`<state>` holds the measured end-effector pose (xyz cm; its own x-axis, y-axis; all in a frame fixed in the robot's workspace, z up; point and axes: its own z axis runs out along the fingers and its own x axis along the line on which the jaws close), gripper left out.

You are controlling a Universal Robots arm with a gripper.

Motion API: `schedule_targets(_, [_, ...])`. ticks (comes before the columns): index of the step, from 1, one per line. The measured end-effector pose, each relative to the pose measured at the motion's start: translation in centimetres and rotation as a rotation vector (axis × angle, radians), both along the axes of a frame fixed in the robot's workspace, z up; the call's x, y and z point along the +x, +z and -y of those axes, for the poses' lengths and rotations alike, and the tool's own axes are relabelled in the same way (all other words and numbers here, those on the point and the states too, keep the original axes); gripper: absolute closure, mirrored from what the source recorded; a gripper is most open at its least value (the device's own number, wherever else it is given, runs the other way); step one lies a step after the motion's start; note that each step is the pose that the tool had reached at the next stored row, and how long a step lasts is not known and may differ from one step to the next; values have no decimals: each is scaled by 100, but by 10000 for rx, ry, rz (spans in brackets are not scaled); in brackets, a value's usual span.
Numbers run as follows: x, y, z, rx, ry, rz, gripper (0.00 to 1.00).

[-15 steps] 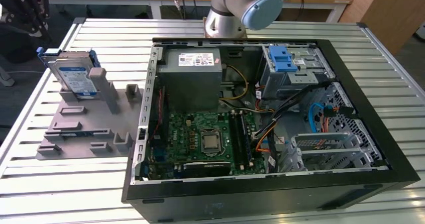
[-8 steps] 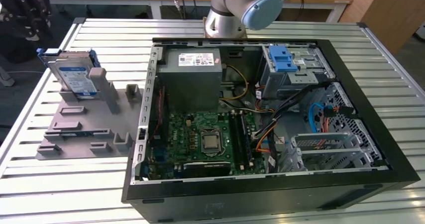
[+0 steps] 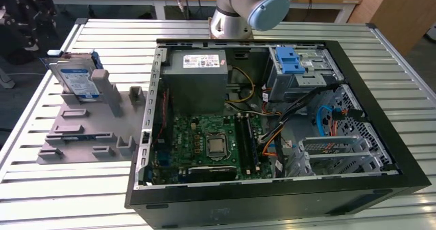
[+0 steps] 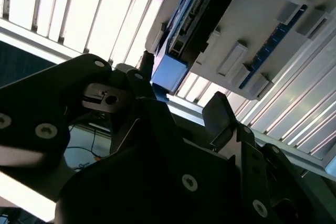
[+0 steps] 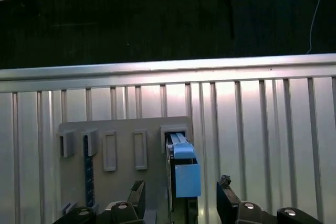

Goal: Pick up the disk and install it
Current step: 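Pick up the disk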

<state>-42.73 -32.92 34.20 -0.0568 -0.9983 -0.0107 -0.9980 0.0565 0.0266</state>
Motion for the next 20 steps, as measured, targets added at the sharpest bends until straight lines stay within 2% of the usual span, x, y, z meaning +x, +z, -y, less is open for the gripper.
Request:
schedule_targets(1, [-2,-18,0,2,131,0,36])
schedule_targets(5, [-10,-77,-1,50,460,3,36])
schedule_targets(11, [-34,-159,0,155,483,24,36])
schedule_targets(20, [-35,-306,0,166,482,19,36])
